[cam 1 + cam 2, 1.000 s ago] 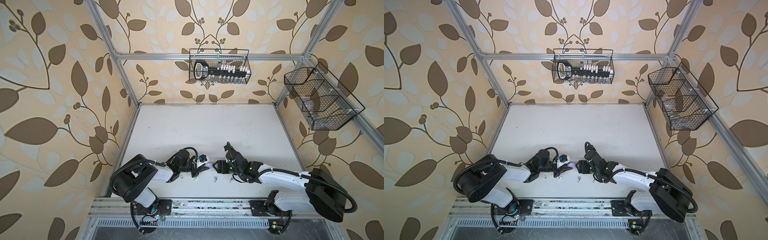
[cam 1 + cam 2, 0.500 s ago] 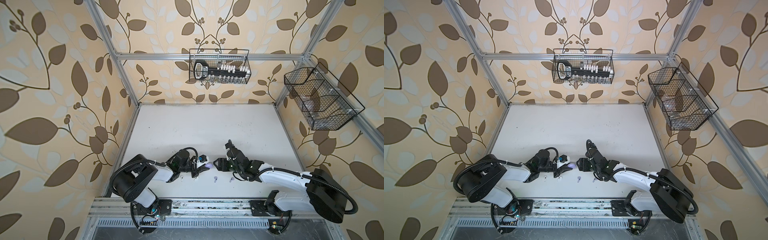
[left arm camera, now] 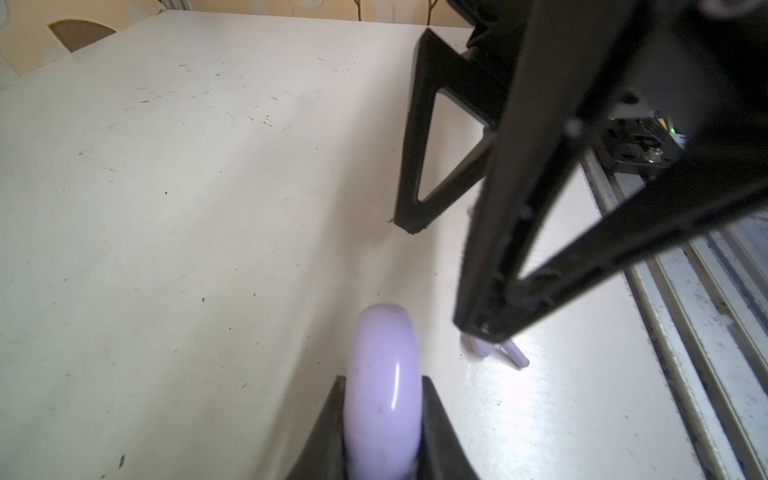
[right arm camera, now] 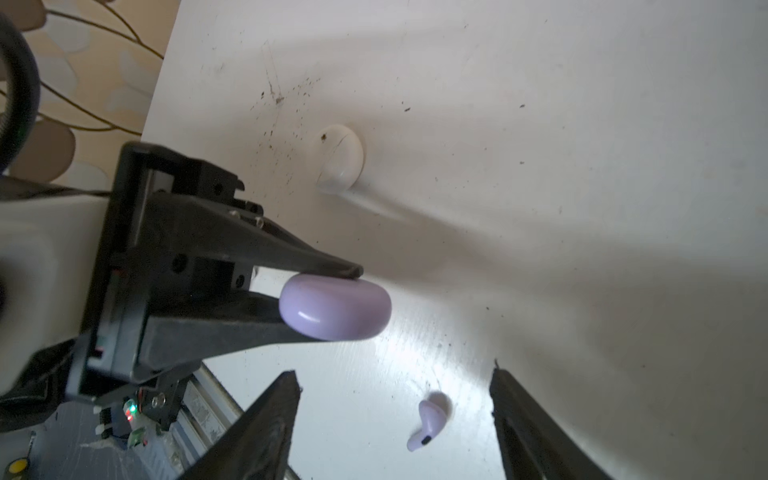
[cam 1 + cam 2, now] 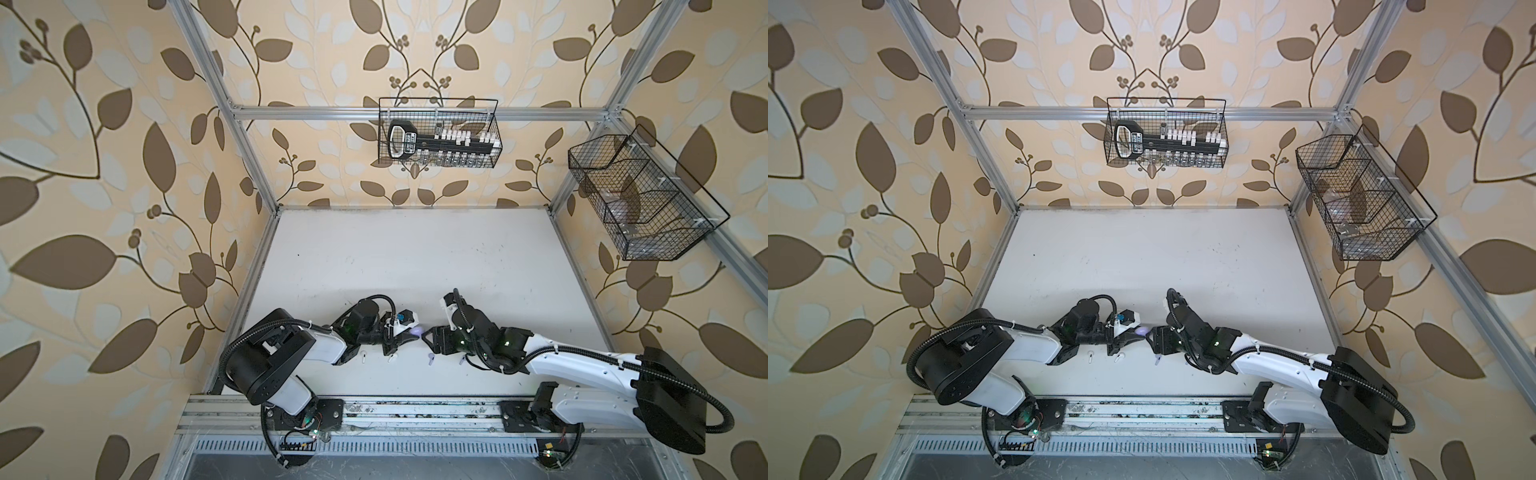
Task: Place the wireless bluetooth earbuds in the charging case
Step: 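Pull the lid away from the case body with the right gripper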
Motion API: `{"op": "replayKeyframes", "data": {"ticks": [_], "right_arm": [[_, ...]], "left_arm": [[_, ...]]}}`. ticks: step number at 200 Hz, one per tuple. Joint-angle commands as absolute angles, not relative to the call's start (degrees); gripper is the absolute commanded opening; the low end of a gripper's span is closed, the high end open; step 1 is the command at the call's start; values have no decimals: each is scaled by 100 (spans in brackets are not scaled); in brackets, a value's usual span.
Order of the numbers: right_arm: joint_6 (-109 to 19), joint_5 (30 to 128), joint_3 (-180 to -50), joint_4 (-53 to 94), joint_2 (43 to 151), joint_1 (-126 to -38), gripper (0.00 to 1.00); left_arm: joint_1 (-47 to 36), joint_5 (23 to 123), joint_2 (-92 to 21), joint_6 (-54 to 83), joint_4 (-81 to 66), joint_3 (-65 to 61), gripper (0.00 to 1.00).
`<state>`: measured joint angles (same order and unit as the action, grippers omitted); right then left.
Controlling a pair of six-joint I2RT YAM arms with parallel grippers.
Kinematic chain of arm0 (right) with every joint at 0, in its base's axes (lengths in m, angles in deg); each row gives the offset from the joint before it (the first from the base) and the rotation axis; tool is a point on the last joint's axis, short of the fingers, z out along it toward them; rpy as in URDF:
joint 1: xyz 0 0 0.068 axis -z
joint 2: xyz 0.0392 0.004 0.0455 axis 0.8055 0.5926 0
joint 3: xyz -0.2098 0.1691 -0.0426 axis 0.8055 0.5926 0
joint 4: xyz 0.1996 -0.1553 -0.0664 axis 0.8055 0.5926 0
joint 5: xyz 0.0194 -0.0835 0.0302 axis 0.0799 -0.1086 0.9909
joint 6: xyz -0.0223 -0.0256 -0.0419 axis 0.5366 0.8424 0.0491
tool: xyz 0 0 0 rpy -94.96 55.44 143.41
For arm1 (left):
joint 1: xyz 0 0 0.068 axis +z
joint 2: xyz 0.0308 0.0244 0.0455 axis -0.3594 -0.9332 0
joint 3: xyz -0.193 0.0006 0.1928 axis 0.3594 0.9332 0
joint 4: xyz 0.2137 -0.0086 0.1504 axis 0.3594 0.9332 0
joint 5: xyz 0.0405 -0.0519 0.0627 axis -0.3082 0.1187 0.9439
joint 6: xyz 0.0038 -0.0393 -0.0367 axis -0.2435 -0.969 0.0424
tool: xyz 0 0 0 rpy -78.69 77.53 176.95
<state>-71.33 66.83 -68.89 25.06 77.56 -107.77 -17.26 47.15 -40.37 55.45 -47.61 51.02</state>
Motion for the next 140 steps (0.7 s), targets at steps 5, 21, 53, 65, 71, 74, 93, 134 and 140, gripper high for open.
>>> {"op": "replayKeyframes", "data": {"ticks": [5,21,53,65,71,74,93,134,140], "right_arm": [[-7214,6497,-7082,2615,7804,-10928,75],[-7214,6464,-7130,2585,7947,-10881,76],[-7201,6577,-7143,2365,8176,-10565,76],[-7168,6628,-7174,2291,8255,-10489,76],[-7156,6644,-7202,2269,8304,-10477,76],[-7154,6652,-7217,2261,8318,-10479,76],[-7116,6705,-7258,2216,8415,-10473,76],[-7118,6715,-7241,2151,8486,-10490,75],[-7110,6708,-7242,2137,8488,-10474,75]], "left_arm": [[-1779,4686,-3957,5638,-4926,5070,0],[-1778,4677,-3956,5649,-4926,5069,0],[-1783,4669,-3948,5651,-4926,5080,0],[-1780,4671,-3953,5650,-4926,5078,0],[-1779,4668,-3948,5649,-4926,5078,0],[-1781,4670,-3948,5651,-4926,5078,0],[-1781,4676,-3952,5647,-4926,5080,0],[-1779,4659,-3939,5666,-4926,5095,0],[-1778,4651,-3939,5669,-4926,5092,0]]}}
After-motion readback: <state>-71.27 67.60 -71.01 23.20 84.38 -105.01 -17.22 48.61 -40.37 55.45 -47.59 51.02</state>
